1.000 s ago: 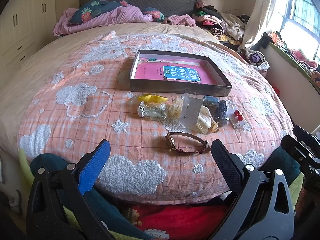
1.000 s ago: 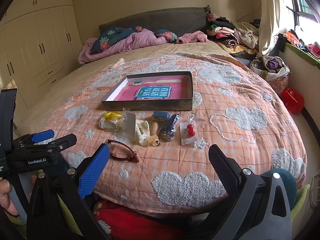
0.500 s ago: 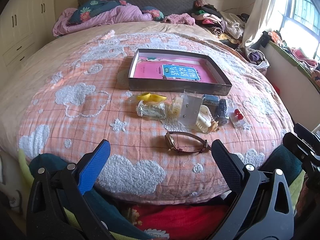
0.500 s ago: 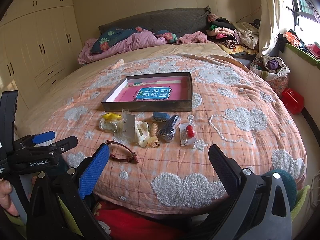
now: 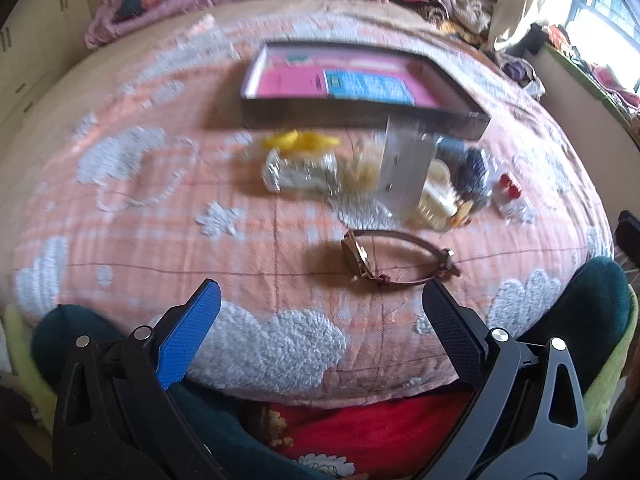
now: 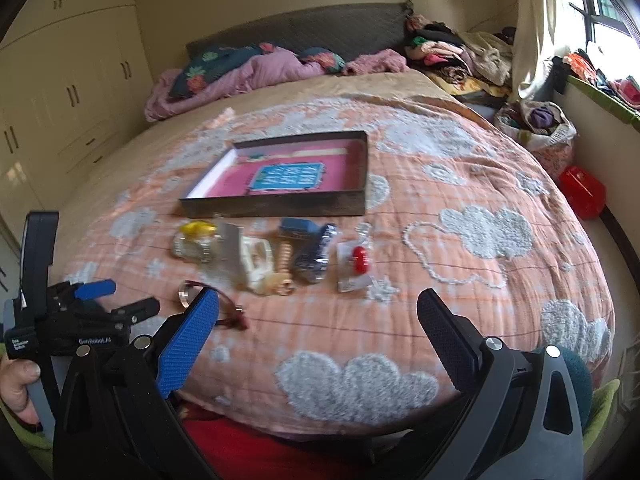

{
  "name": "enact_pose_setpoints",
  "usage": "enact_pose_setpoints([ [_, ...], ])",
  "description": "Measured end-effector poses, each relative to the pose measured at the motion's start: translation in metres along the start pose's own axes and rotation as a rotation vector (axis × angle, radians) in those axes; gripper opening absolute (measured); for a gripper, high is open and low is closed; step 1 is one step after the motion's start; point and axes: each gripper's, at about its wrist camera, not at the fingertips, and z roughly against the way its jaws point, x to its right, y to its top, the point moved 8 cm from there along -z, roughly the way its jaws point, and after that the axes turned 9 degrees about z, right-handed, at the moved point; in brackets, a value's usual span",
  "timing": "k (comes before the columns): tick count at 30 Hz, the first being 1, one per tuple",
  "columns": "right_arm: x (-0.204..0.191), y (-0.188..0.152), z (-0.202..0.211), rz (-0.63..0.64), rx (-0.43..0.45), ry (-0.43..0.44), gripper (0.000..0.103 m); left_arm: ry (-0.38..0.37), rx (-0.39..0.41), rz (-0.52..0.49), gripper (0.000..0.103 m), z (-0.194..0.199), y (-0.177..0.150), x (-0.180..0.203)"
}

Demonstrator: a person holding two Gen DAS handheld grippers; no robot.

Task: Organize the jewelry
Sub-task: 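Grasp the brown leather watch with the left tool while the right tool grasps the red earring bag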

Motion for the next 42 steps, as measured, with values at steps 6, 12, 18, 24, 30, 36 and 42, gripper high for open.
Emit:
enact_pose_setpoints([
  [6,0.025,-0.002,-0.021,-0.018,-0.031,-0.026,0.099,-0.039,-0.048,0.007,0.095,-0.030,0.001,-0.003],
  [12,0.046,-0.002,-0.041,-0.036,-0.056,-0.050,0.099,-0.050,-0.045,-0.028,0.081,-0.038,0.002,0.003],
  [18,0.056,-0.007,-0.061,-0.030,-0.109,-0.055,0.099,-0.041,-0.071,-0.072,0.053,-0.050,0.004,0.015],
  [24,0.059,-0.011,-0.089,-0.005,-0.168,-0.052,0.098,-0.047,-0.056,-0.107,0.015,-0.056,0.011,0.025],
  [30,0.064,-0.013,-0.112,0.014,-0.203,-0.040,0.090,-0.084,-0.005,-0.150,0.013,-0.049,0.019,0.034],
  [36,0.056,-0.011,-0.135,0.049,-0.241,-0.003,0.071,-0.107,0.036,-0.140,0.012,-0.036,0.037,0.031],
  [42,0.044,-0.009,-0.152,0.102,-0.255,0.023,0.038,-0.110,0.077,-0.109,0.012,-0.025,0.066,0.022],
])
